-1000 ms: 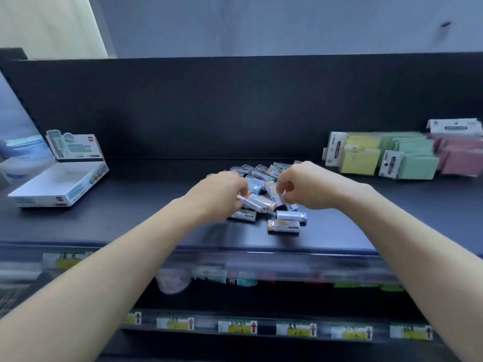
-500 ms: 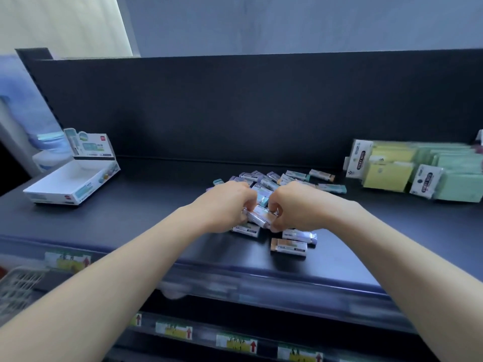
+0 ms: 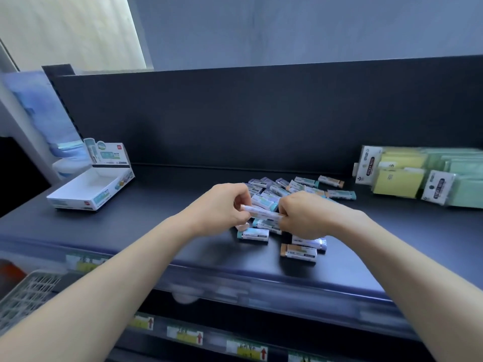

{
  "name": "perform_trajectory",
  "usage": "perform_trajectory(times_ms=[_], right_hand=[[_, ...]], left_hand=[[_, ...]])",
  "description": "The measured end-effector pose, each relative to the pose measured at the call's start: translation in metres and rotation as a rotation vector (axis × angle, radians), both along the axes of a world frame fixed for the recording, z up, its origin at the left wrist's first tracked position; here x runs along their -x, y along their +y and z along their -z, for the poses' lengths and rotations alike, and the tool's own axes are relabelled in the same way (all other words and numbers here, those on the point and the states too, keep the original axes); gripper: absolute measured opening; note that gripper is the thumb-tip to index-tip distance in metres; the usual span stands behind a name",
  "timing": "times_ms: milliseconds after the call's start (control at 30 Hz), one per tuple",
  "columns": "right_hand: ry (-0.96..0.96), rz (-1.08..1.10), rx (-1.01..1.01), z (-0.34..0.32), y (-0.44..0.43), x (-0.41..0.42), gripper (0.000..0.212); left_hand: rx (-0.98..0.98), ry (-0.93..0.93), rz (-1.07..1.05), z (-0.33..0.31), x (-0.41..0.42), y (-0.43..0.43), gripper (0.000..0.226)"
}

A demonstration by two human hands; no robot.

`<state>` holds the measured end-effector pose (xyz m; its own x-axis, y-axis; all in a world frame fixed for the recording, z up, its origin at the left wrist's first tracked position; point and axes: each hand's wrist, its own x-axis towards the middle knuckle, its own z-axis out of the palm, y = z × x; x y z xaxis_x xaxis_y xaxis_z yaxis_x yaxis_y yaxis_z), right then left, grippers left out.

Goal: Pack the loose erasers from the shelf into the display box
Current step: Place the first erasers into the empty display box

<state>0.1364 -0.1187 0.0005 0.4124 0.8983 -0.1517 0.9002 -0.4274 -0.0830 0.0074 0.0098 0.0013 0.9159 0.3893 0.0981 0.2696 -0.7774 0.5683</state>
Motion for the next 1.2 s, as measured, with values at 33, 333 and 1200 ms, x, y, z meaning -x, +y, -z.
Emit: perform_trajectory(times_ms=[33,333,1200], right_hand=[[0.013,0.025,-0.011,-0.002,0.002,0.001,0.023],[0.134,0.137,-0.288,-0.026,0.032,0.038,0.028],[0.621,0.188,-0.702,-0.031,0.212,0.153,0.024]], left_hand=[[0.018,-0.027,-0.007,-0.001,0.003,0.003,0.012],[0.229,-0.194,-0.009,-0.007,0.046,0.047,0.028],[0.477,-0.335,-0.111,-0.005,0.162,0.211,0.012]])
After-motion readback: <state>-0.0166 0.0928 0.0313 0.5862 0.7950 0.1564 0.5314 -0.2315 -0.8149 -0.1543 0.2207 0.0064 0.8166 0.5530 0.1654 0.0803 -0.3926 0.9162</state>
